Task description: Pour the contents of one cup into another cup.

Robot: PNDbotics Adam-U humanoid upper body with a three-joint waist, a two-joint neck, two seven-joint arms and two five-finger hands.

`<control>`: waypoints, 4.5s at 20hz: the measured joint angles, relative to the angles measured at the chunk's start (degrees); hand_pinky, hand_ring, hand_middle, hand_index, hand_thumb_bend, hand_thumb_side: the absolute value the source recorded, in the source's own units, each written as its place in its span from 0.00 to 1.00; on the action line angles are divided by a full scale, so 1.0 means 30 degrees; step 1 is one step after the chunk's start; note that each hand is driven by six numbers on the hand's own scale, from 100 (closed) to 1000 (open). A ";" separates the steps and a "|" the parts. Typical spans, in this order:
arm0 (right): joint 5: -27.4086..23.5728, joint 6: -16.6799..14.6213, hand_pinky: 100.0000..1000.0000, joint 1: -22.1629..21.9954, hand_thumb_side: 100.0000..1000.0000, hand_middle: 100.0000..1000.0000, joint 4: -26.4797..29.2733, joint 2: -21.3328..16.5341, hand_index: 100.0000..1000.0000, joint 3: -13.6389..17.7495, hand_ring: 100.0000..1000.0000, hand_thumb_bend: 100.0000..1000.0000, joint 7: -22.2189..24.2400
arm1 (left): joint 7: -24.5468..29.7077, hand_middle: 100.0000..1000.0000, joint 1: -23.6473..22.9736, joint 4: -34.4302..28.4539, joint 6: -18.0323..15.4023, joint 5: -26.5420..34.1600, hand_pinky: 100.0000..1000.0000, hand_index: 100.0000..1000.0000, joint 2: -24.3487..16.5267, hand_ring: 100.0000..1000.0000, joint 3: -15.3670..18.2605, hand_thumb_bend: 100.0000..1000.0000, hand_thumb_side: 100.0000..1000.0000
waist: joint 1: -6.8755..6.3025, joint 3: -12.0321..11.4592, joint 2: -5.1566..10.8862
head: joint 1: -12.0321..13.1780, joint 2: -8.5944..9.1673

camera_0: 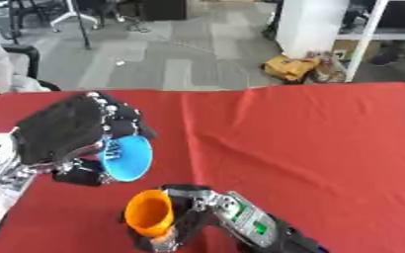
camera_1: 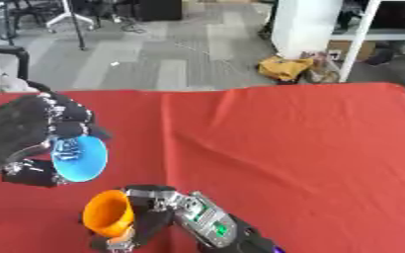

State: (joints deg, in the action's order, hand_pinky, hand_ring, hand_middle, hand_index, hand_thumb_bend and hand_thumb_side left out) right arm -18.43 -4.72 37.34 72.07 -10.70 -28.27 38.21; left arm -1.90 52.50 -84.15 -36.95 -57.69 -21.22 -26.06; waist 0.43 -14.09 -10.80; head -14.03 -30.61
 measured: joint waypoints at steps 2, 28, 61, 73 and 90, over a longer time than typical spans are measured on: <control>0.0000 0.0006 0.65 -0.0001 0.00 0.51 0.0000 -0.0041 0.72 0.0002 0.46 0.14 -0.0006 | -0.0013 0.34 0.0001 0.0014 -0.0108 -0.0231 0.31 0.69 0.0000 0.29 -0.0094 0.55 0.00 | 0.0000 0.0000 0.0001 | 0.0000 0.0000; 0.0000 0.0016 0.65 -0.0010 0.00 0.51 0.0000 -0.0046 0.72 0.0050 0.46 0.14 -0.0016 | 0.0554 0.33 0.0142 -0.0246 -0.0882 -0.3191 0.33 0.69 -0.0001 0.29 -0.0675 0.55 0.00 | -0.0056 0.0008 0.0046 | -0.0076 -0.0001; 0.0000 -0.0030 0.65 -0.0018 0.00 0.51 -0.0110 -0.0049 0.72 0.0106 0.46 0.14 0.0068 | 0.1291 0.32 0.0180 -0.0939 -0.1717 -0.4585 0.32 0.69 -0.0160 0.29 -0.1360 0.54 0.00 | -0.0092 -0.0022 0.0072 | -0.0093 -0.0009; 0.0000 0.0008 0.64 -0.0021 0.00 0.51 -0.0172 -0.0049 0.72 0.0106 0.46 0.14 0.0105 | 0.1764 0.32 0.0179 -0.0825 -0.2179 -0.4644 0.33 0.70 -0.0160 0.29 -0.1515 0.53 0.00 | -0.0092 -0.0036 0.0072 | -0.0084 -0.0014; 0.0000 0.0013 0.64 -0.0029 0.00 0.51 -0.0218 -0.0049 0.72 0.0106 0.46 0.14 0.0111 | 0.2412 0.32 0.0258 -0.0855 -0.2385 -0.5389 0.33 0.70 -0.0158 0.29 -0.1580 0.54 0.00 | -0.0100 -0.0028 0.0072 | -0.0081 -0.0015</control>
State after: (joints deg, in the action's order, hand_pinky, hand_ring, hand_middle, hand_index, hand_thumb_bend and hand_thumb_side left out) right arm -18.43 -4.68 37.25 71.42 -10.85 -27.96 38.54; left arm 5.34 53.27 -86.72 -44.11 -73.86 -21.70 -30.80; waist 0.13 -14.17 -10.58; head -14.27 -30.65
